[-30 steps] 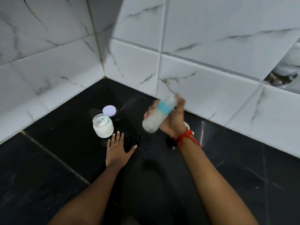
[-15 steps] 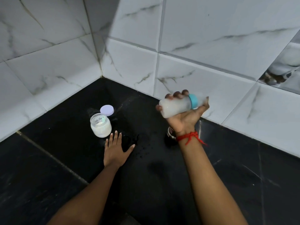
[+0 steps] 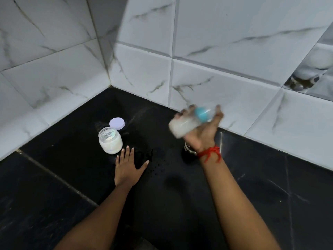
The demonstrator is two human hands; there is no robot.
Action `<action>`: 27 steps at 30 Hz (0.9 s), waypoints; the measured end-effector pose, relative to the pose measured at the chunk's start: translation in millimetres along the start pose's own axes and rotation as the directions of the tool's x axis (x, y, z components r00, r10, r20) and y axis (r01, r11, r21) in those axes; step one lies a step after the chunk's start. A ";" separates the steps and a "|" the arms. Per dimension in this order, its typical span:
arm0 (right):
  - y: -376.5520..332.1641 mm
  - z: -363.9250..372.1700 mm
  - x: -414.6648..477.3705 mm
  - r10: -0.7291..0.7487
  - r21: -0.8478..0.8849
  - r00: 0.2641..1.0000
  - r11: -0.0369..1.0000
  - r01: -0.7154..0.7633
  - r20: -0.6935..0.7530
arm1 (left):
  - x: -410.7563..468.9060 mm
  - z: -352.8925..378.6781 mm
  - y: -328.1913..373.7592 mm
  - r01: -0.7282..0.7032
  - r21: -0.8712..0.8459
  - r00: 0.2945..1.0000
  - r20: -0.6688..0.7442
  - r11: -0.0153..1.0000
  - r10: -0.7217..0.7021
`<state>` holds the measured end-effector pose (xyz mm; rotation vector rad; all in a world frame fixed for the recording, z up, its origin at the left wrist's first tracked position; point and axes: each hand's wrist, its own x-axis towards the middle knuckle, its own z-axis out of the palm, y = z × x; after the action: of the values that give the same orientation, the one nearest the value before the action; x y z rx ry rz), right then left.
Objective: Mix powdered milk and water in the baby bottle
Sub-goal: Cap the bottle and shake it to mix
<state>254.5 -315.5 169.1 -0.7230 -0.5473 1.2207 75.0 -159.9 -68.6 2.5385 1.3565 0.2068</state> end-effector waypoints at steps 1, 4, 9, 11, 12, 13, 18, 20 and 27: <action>-0.6 -1.3 4.4 0.062 0.044 0.998 0.997 -0.060 -0.029 | -0.2 0.5 1.2 0.001 -0.001 1.000 0.003 1.000 -0.001; 7.0 -30.7 15.4 -0.046 -0.200 0.988 0.980 0.016 -0.148 | -0.1 0.0 0.2 0.005 0.018 1.000 0.006 1.000 -0.005; -8.6 1.0 23.9 -0.052 0.121 0.893 0.986 0.118 -0.446 | -1.2 -1.5 1.5 0.001 0.012 1.000 0.016 1.000 -0.001; -5.3 -5.3 21.4 -0.073 0.094 0.930 0.989 0.114 -0.360 | -0.5 -0.6 0.5 0.001 0.016 1.000 0.016 1.000 -0.002; 1.7 -7.2 21.0 -0.057 0.000 0.945 0.998 0.060 -0.322 | -0.1 -0.2 -0.7 0.002 0.018 1.000 0.022 1.000 -0.003; 5.3 -5.8 21.5 -0.021 -0.021 0.961 1.000 0.015 -0.275 | -0.3 -0.7 -0.7 0.001 0.019 1.000 0.020 1.000 -0.002; -17.1 -12.3 16.4 -0.182 0.342 0.956 0.905 0.255 -0.232 | -1.1 1.2 1.1 0.006 0.013 1.000 0.015 1.000 -0.006; -6.3 -11.5 15.3 -0.170 0.180 0.970 0.963 0.200 -0.172 | -0.2 1.1 -0.4 0.009 0.022 1.000 0.007 1.000 -0.009; 7.0 -24.5 23.4 -0.035 0.288 0.872 0.937 0.199 -0.488 | -1.7 -3.3 3.1 0.019 0.006 1.000 0.022 1.000 -0.020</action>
<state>273.9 -296.7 147.6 -0.6591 0.0285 0.9383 75.7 -162.5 -64.6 2.5233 1.3748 0.1709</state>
